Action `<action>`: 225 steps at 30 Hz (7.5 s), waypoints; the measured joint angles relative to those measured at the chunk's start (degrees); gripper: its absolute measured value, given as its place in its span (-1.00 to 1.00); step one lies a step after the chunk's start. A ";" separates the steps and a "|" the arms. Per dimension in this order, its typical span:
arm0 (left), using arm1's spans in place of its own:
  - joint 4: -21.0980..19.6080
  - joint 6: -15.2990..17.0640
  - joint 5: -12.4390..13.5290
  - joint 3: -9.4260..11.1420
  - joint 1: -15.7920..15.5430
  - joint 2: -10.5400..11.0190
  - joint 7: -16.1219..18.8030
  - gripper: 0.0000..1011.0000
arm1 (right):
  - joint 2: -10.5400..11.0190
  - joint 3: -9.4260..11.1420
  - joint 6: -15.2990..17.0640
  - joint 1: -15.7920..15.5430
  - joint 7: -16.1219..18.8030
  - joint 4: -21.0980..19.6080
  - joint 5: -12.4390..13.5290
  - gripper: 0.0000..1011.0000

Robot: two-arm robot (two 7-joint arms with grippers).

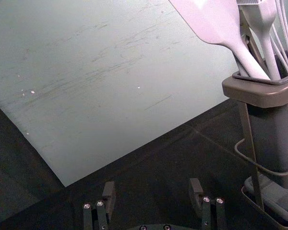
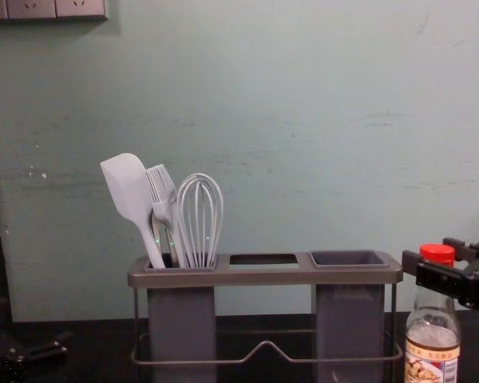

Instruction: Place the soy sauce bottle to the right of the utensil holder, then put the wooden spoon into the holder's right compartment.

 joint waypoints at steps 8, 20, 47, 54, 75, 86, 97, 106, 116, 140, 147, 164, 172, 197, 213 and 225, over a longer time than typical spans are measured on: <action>0.00 0.00 0.00 0.00 0.00 0.00 0.00 0.99 | 0.28 1.57 -0.77 -1.26 -1.11 -2.54 -0.07 0.84; 0.00 0.00 0.00 0.00 0.00 0.00 0.00 0.99 | 2.49 4.45 2.55 -7.01 -4.11 -15.30 -2.35 0.98; 0.00 0.00 0.00 0.00 0.00 0.00 0.00 0.99 | 13.47 1.17 17.66 -19.74 0.70 -33.71 0.86 0.98; 0.00 0.00 0.00 0.00 0.00 0.00 0.00 0.99 | 13.31 1.42 17.61 -19.66 0.70 -33.71 0.87 0.98; 0.00 0.00 0.00 0.00 0.00 0.00 0.00 0.99 | 13.68 -1.32 20.90 -17.28 0.10 -32.53 0.56 0.98; 0.00 0.00 0.00 0.00 0.00 0.00 0.00 0.99 | 14.45 -4.40 45.51 -11.66 -3.66 -34.30 4.09 0.98; 0.00 0.00 0.00 0.00 0.00 0.00 0.00 0.99 | 14.34 -11.23 65.08 -1.67 -3.56 -33.94 3.30 0.98; 0.00 0.00 0.00 0.00 0.00 0.00 0.00 0.99 | 13.02 -15.47 68.15 3.01 -1.91 -30.35 0.71 0.98; 0.00 0.00 0.00 0.00 0.00 0.00 0.00 0.99 | 10.09 -18.06 68.89 6.80 -0.53 -24.12 -1.35 0.98; 0.00 0.00 0.00 0.00 0.00 0.00 0.00 0.99 | 4.57 -21.08 68.48 12.32 1.37 -15.52 -6.13 0.98; 0.00 0.00 0.00 0.00 0.00 0.00 0.00 0.99 | 3.25 -21.21 68.43 12.71 1.17 -14.38 -7.44 0.98; 0.00 0.00 0.00 0.00 0.00 0.00 0.00 0.99 | 0.16 -19.66 68.48 11.83 0.18 -12.91 -9.65 0.98; 0.00 0.00 0.00 0.00 0.00 0.00 0.00 0.99 | -1.01 -19.18 69.23 11.08 -0.29 -12.70 -10.82 0.98; 0.00 0.00 0.00 0.00 0.00 0.00 0.00 0.99 | -1.91 -18.15 68.92 9.90 1.54 -12.56 -13.90 0.98; 0.00 0.00 0.00 0.00 0.00 0.00 0.00 0.99 | -2.69 -17.40 68.30 9.36 2.87 -12.18 -15.49 0.67; 0.00 0.00 0.00 0.00 0.00 0.00 0.00 0.99 | -0.51 -15.21 69.51 7.84 4.50 -18.39 -16.43 0.67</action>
